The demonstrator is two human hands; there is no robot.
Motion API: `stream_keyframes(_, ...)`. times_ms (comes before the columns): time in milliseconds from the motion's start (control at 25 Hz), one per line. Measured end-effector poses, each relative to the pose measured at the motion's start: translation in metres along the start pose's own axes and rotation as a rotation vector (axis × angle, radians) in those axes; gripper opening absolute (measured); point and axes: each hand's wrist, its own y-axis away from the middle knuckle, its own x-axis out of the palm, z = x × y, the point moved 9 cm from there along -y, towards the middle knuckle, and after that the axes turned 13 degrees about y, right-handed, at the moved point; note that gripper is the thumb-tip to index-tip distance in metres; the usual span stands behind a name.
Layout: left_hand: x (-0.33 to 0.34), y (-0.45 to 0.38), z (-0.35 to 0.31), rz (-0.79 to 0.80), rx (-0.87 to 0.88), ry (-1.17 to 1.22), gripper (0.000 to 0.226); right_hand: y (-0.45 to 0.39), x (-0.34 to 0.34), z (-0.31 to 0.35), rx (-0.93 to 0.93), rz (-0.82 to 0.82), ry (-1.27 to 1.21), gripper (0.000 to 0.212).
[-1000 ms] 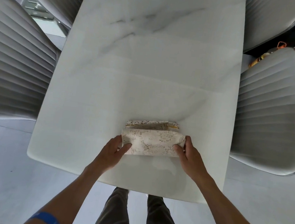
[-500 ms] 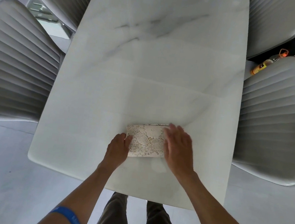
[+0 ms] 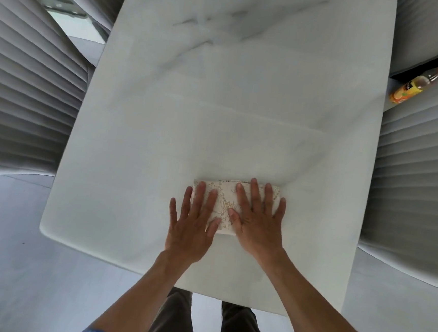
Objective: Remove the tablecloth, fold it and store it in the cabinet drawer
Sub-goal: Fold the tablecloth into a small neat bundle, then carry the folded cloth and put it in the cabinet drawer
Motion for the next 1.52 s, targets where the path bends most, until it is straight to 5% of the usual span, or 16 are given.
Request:
stream_keyframes(240,0.011,-0.005,0.006,0.126,-0.126,0.179,0.069,-0.007,0.011,-0.003,-0.051,0.141,-0.001,0.071)
stream_keyframes(400,-0.025,0.002,0.008,-0.145,-0.356,0.568,0.074,0.005,0.003,-0.02,0.095,0.18,-0.15,0.081)
stream_keyframes(560,-0.02,-0.014,0.013,0.018,-0.531,1.134,0.064,0.019,-0.003,-0.038,0.332,0.159,-0.395,0.086)
stream_keyframes(840,-0.059,0.017,-0.025,0.013,-0.445,1.49,0.069,0.039,-0.029,-0.087,0.375,0.248,-1.313,0.07)
stream_keyframes(1000,-0.115,0.039,-0.042,-0.059,-0.303,1.537,0.072,0.045,-0.073,-0.066,0.172,0.311,-1.668,0.064)
stream_keyframes(1120,-0.152,0.073,-0.02,-0.182,-0.291,1.544,0.072,0.045,-0.102,-0.033,0.093,0.372,-1.641,0.08)
stream_keyframes(1280,-0.182,0.129,0.017,-0.345,-0.266,1.532,0.072,0.061,-0.127,0.01,0.035,0.463,-1.557,0.075)
stream_keyframes(1520,-0.226,0.234,0.084,-0.518,-0.204,1.554,0.069,0.105,-0.217,0.117,-0.317,0.134,-1.374,0.037)
